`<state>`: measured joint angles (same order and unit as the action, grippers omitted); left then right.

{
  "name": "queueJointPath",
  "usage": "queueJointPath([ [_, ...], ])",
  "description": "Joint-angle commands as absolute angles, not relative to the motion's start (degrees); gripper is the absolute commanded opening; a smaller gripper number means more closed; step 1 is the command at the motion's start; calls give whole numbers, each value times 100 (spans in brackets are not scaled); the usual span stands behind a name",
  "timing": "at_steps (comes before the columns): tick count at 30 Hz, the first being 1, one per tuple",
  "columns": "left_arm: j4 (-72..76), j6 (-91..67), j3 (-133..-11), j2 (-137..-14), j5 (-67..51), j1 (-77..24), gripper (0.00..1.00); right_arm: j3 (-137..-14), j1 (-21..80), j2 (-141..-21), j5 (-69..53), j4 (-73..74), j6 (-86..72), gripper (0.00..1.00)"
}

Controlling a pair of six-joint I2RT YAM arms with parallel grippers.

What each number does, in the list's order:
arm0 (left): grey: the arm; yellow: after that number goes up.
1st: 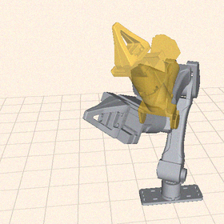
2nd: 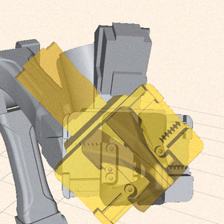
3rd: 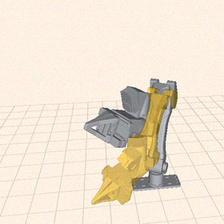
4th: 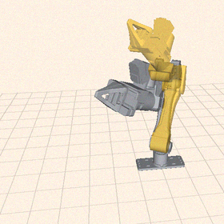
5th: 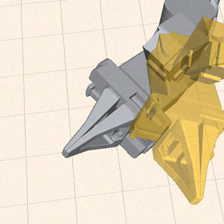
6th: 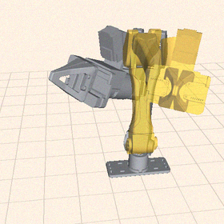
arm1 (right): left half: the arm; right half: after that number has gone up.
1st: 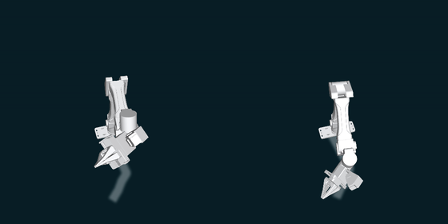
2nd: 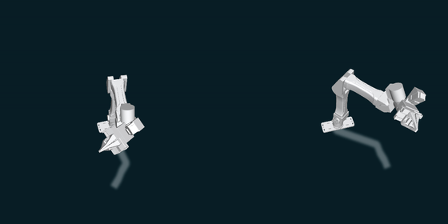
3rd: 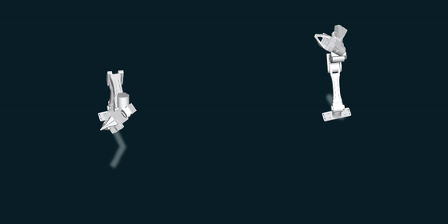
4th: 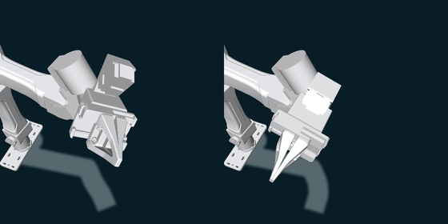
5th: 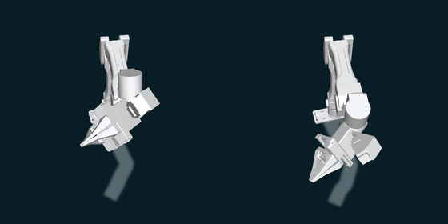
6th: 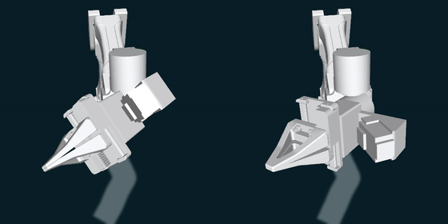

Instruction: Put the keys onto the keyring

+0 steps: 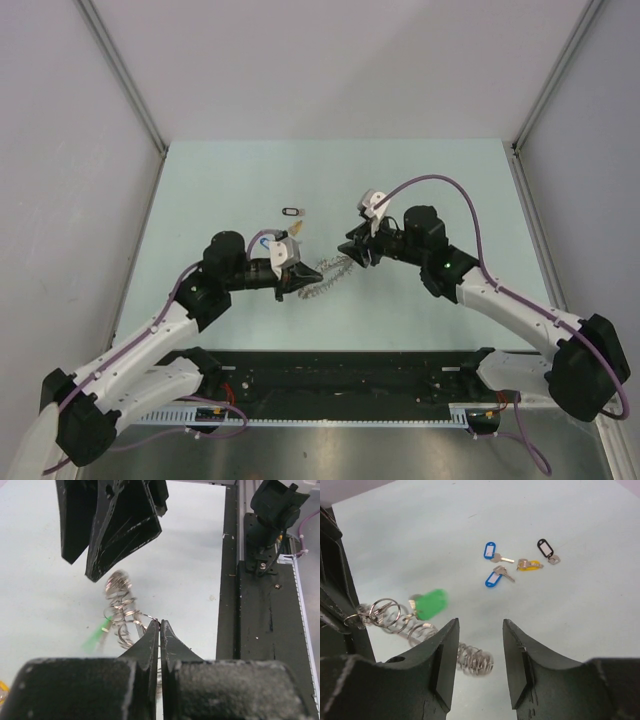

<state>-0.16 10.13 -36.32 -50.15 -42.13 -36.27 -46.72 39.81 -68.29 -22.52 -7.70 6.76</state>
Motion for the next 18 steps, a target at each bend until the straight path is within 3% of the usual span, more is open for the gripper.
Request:
queueJointPath([
  [1, 229, 1151, -3639, -4834, -4052, -3656, 0, -4684, 3938, -6504, -2504, -959, 484, 45],
  [18, 255, 1529, -3498, -4623, -4139, -3665, 0, -4685, 3990, -6336, -3595, -703, 773, 45],
])
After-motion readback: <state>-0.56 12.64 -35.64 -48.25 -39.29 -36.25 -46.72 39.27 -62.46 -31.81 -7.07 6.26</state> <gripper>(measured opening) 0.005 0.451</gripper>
